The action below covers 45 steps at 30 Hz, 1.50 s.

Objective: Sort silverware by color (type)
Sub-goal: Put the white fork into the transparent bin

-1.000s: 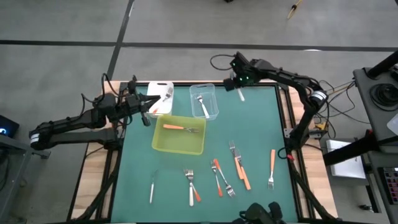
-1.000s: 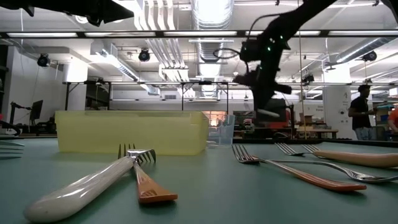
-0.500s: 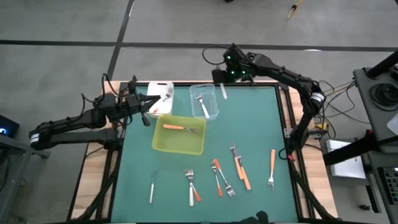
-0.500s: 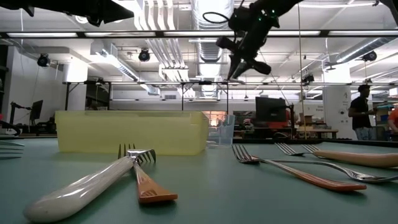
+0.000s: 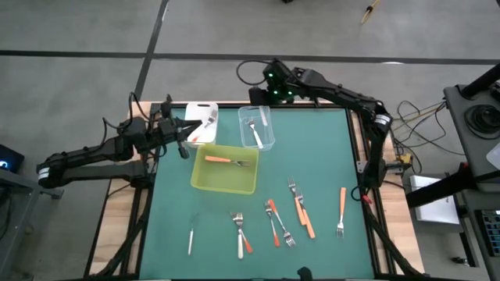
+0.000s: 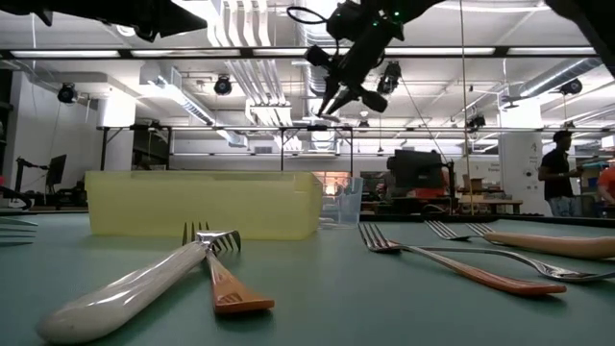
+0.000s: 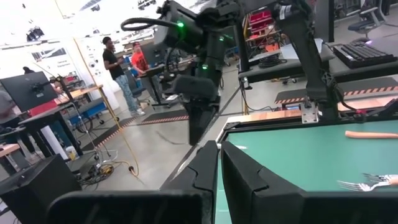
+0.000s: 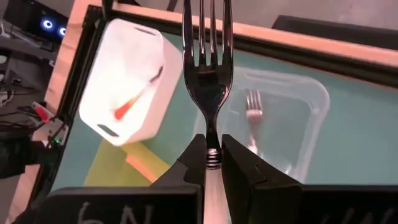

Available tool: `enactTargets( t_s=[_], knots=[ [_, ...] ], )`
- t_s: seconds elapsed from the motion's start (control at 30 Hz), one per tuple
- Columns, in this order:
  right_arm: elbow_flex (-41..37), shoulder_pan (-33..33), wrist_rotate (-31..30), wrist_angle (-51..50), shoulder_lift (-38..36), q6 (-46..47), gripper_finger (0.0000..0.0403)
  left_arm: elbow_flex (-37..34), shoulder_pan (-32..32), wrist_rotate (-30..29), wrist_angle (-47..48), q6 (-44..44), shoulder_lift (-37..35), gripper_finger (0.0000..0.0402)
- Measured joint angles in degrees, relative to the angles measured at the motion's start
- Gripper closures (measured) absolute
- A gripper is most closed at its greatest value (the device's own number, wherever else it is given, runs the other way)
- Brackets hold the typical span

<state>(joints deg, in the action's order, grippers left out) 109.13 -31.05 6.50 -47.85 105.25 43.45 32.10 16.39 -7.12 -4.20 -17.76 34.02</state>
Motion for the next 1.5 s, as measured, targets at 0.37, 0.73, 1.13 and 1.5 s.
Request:
enactTargets(
  t_s=[0.37,0.73,1.13,1.5],
  knots=[
    [16.3,0.1,1.1,-8.8,13.7,-2.1,0.0385,0.0,0.0,0.0,0.5,-0.2,0.0,0.0398],
    [25.8,0.1,1.1,-18.1,22.9,-1.0,0.0385,0.0,0.0,0.0,1.0,-0.8,0.0,0.0398],
    [25.6,1.1,1.0,-22.6,25.1,1.5,0.0385,0.0,0.0,0.0,1.3,-0.8,0.0,0.0398],
    [25.4,1.2,-0.3,-24.1,25.1,4.7,0.0385,0.0,0.0,0.0,1.3,-0.8,0.0,0.0398]
  ],
)
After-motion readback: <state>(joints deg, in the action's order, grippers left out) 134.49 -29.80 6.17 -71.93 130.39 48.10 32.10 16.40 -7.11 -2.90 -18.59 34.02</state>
